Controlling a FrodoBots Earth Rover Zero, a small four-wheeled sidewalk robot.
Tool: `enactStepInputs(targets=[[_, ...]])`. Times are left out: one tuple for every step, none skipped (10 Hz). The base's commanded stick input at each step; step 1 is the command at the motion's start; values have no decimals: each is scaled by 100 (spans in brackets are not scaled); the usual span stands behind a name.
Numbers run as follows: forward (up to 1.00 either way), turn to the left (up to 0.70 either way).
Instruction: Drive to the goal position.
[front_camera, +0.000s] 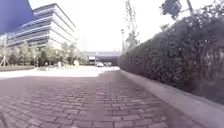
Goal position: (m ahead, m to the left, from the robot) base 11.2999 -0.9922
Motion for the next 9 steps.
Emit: enactStepInputs(targets=[[45, 0], [45, 0], [52, 0], [70, 0], [70, 0], [70, 0], [70, 0], [70, 0], [70, 0]])
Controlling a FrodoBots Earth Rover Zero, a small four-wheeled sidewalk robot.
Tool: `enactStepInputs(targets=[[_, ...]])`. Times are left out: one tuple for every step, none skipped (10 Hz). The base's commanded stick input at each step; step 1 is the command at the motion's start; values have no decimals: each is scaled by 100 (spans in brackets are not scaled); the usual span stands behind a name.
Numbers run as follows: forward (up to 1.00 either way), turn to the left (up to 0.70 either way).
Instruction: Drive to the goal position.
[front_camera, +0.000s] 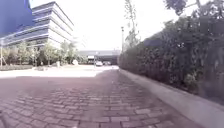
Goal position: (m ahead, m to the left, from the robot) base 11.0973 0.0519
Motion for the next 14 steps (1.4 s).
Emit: enactStepInputs(targets=[[70, 0], [70, 0], [70, 0], [70, 0], [70, 0], [69, 0], [68, 0], [70, 0], [70, 0], [70, 0], [68, 0], [66, 0], [66, 0], [69, 0]])
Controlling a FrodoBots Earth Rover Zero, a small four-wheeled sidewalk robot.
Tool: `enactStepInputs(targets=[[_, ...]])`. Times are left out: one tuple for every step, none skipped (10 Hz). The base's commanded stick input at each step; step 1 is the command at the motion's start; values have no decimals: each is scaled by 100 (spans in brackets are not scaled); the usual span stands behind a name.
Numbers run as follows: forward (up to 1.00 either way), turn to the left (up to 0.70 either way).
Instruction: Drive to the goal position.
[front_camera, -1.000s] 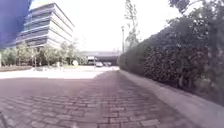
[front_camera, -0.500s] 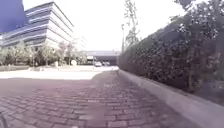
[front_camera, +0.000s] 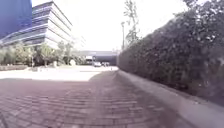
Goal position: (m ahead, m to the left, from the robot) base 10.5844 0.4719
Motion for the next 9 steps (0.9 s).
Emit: enactStepInputs(targets=[[69, 0], [69, 14], [69, 14], [69, 14], [69, 14], [69, 14], [69, 14], [69, 14], [69, 14]])
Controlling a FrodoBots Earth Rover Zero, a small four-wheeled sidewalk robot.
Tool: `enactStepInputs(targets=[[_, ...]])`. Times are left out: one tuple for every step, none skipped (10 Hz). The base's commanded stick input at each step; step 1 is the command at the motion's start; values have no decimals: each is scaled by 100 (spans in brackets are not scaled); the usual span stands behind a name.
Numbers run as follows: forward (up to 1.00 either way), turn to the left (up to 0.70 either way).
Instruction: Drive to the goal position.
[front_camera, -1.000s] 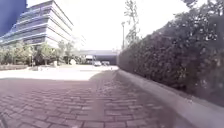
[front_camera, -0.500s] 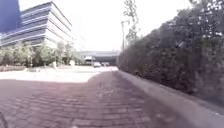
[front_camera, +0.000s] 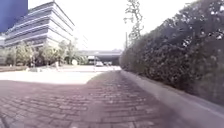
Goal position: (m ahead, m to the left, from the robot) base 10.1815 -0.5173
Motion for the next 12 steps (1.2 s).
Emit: enactStepInputs(targets=[[69, 14], [69, 14], [69, 14], [69, 14], [69, 10], [69, 4], [69, 2], [69, 0], [70, 0], [70, 0], [70, 0], [70, 0]])
